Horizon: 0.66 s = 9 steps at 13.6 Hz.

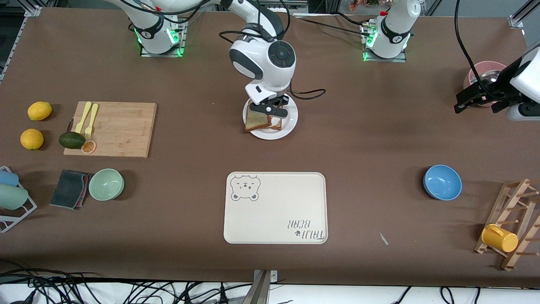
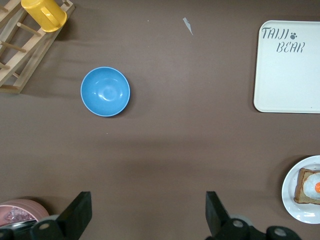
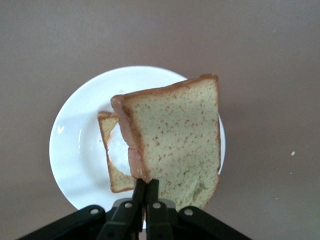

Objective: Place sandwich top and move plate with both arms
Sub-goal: 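Carry the bread slice with the right gripper over the egg toast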

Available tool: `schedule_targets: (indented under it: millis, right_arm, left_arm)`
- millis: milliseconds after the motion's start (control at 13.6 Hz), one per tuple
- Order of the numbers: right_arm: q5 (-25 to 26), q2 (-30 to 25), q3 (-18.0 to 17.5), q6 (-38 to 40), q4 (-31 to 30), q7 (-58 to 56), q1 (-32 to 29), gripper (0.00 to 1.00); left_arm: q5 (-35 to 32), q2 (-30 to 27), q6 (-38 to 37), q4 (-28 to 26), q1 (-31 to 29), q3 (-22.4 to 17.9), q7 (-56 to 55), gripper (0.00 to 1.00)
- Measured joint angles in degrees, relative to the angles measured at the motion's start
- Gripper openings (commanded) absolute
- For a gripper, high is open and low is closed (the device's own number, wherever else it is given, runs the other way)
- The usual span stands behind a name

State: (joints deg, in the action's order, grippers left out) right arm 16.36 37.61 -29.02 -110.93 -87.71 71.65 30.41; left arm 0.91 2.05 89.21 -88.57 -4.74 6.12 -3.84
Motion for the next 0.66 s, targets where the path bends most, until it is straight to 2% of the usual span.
schedule_targets:
  millis: [221,664]
  right_arm:
    - [0.0,0.8,0.0,-0.2,0.3,0.6,2.2,0.0]
    - [1.9,2.0,0.1,-0.6,0.3,0.8,2.6,0.0]
  left_arm:
    - [0.0,0.0,0.0,0.0,0.0,0.0,0.0,1.0]
    - [0.0,0.0,0.0,0.0,0.0,0.0,0.0,1.0]
